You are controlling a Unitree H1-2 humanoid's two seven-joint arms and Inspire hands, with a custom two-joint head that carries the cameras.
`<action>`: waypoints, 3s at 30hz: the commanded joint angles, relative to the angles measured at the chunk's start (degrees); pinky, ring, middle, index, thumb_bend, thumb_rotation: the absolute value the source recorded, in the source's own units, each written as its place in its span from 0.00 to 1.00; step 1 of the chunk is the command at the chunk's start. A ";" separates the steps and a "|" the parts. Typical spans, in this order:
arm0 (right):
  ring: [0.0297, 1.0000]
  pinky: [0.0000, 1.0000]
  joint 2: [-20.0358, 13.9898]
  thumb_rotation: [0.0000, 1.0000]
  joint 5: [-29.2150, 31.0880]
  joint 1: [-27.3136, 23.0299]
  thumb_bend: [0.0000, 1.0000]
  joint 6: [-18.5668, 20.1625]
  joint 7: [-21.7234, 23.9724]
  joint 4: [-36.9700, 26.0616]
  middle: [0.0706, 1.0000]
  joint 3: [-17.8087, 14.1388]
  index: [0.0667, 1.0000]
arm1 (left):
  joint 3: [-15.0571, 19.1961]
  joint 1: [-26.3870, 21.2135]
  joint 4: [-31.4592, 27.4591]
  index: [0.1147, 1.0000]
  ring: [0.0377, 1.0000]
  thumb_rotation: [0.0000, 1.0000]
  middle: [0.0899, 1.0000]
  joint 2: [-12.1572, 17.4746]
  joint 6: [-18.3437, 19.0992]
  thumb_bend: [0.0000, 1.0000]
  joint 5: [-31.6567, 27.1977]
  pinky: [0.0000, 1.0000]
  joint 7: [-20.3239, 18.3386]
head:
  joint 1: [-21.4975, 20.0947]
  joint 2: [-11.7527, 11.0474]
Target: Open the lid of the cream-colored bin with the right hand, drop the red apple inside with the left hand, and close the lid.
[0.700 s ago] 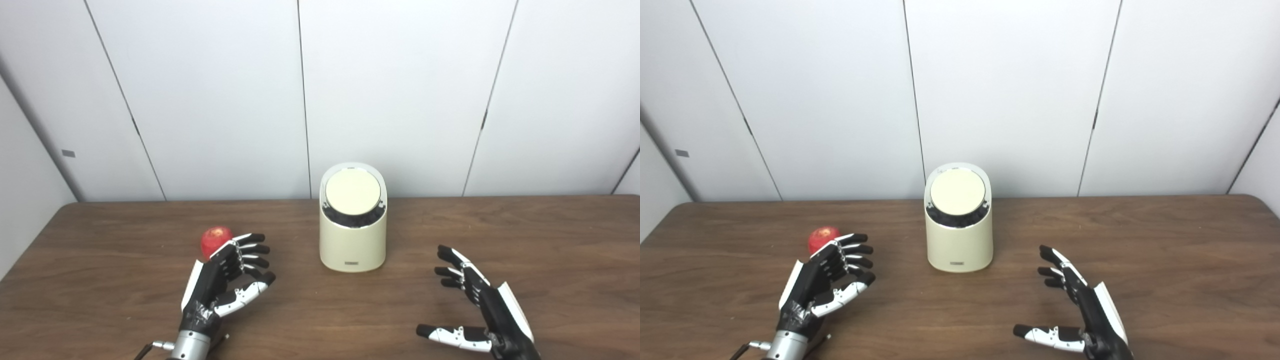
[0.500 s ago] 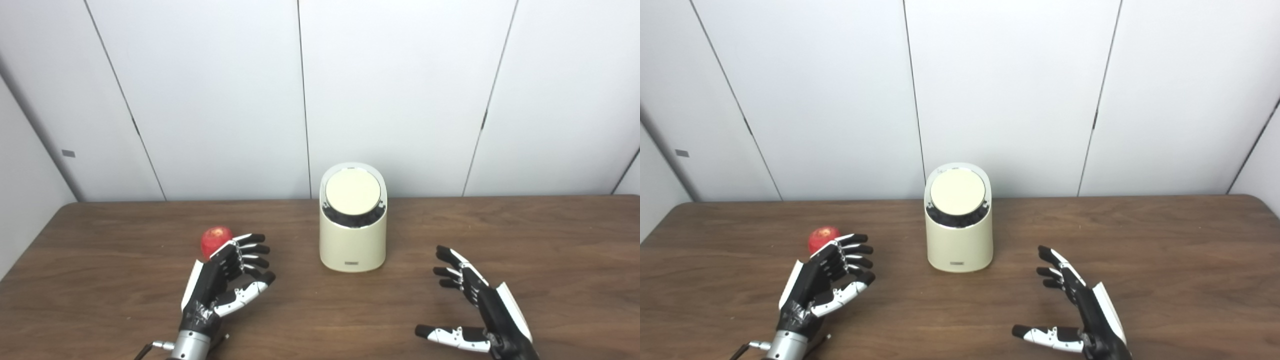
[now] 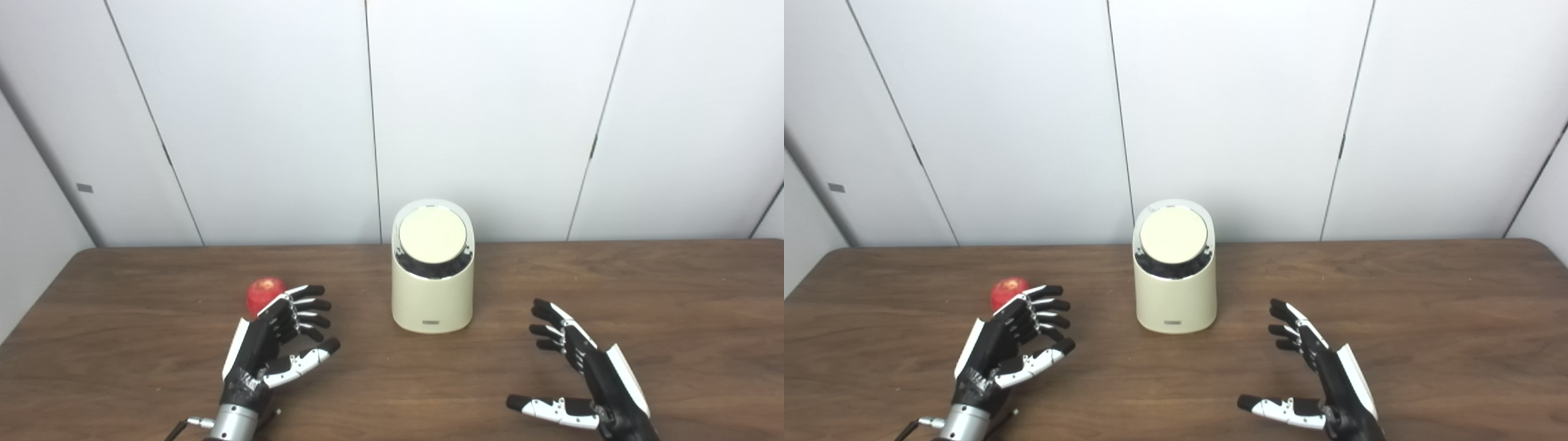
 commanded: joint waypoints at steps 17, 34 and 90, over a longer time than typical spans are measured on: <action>0.89 0.79 0.70 0.34 -8.87 -24.41 0.79 18.80 1.16 -1.87 0.94 0.40 0.96 | -0.21 -0.16 4.73 0.74 0.59 0.00 0.64 -0.34 -2.79 0.67 -1.04 0.53 -1.10 | -0.90 -0.55; 0.80 0.61 -2.06 0.36 -17.99 -36.36 0.83 27.21 2.53 4.92 0.90 5.69 0.95 | -0.48 -0.15 4.49 0.73 0.59 0.00 0.65 -0.79 -2.42 0.66 -0.73 0.53 -1.05 | -1.04 -0.57; 0.80 0.63 -3.85 0.32 -21.42 -38.50 0.72 27.29 2.86 6.56 0.88 9.00 0.90 | -1.03 0.60 1.56 0.74 0.58 0.03 0.64 -1.24 -1.67 0.66 -0.24 0.50 -0.99 | -0.29 1.68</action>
